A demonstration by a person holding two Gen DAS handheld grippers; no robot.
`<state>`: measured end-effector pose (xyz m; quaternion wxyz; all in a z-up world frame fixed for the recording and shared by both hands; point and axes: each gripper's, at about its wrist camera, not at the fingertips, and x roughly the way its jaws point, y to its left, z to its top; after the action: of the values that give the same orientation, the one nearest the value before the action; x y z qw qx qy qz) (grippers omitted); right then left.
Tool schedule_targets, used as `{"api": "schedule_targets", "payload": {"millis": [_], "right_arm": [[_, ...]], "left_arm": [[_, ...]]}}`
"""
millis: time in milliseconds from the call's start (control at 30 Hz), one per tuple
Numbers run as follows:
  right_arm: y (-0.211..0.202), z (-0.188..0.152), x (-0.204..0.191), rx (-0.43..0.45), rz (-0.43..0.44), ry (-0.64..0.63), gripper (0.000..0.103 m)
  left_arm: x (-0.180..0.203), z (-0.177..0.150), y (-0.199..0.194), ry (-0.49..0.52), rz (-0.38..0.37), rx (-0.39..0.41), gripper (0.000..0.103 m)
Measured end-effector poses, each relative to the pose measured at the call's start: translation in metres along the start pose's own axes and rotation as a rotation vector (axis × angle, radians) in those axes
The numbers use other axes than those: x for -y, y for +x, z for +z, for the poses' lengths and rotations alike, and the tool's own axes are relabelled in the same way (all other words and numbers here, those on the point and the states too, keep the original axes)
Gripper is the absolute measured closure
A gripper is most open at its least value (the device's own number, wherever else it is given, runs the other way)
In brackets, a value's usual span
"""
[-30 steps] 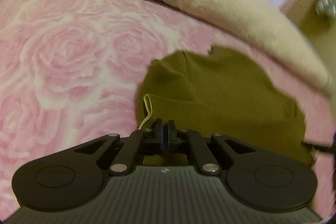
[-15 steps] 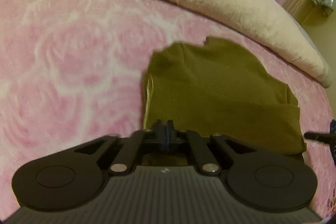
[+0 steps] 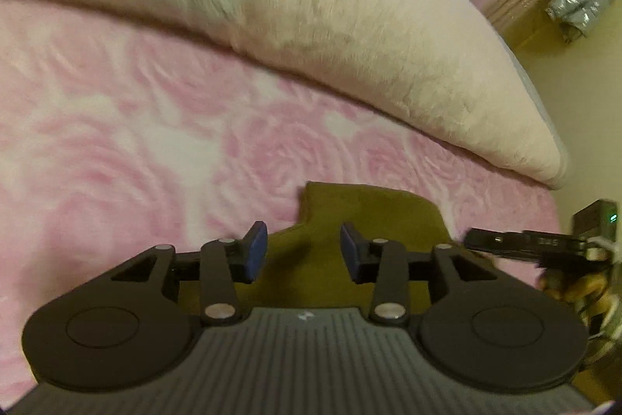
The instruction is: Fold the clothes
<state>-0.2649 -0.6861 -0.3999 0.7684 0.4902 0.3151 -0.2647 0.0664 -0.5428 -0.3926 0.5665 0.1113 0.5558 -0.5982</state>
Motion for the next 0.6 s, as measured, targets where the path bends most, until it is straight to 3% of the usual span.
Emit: {"api": "schedule_targets", "payload": {"millis": [100,200,233,267,300,367,467,600], "right_arm": [[0.022,0.011,0.008,-0.029,0.058,0.079,0.066],[0.037,0.017,0.015,-0.031,0.101,0.143,0.066],[0.039,0.019,0.017,-0.025,0.121,0.164,0.066],[0.042,0.022,0.017,-0.022,0.140,0.170,0.067],[0.045,0.022,0.015,-0.021,0.146,0.157,0.068],[0.045,0.021,0.009,-0.008,0.144,0.101,0.095],[0.040,0.016,-0.005,0.028,0.122,-0.027,0.097],[-0.003,-0.010,-0.031,0.192,0.128,-0.234,0.097]], "left_arm": [[-0.008,0.012,0.026,-0.048,-0.010,-0.054,0.066],[-0.012,0.019,0.039,-0.073,-0.083,-0.064,0.068],[-0.012,0.021,0.042,-0.070,-0.104,-0.069,0.075],[-0.012,0.024,0.046,-0.066,-0.123,-0.074,0.089],[-0.011,0.025,0.049,-0.052,-0.127,-0.079,0.095],[-0.009,0.024,0.049,-0.008,-0.135,-0.073,0.098],[-0.005,0.019,0.032,0.081,-0.171,-0.001,0.098],[0.013,-0.005,-0.008,0.301,-0.204,0.140,0.098]]}}
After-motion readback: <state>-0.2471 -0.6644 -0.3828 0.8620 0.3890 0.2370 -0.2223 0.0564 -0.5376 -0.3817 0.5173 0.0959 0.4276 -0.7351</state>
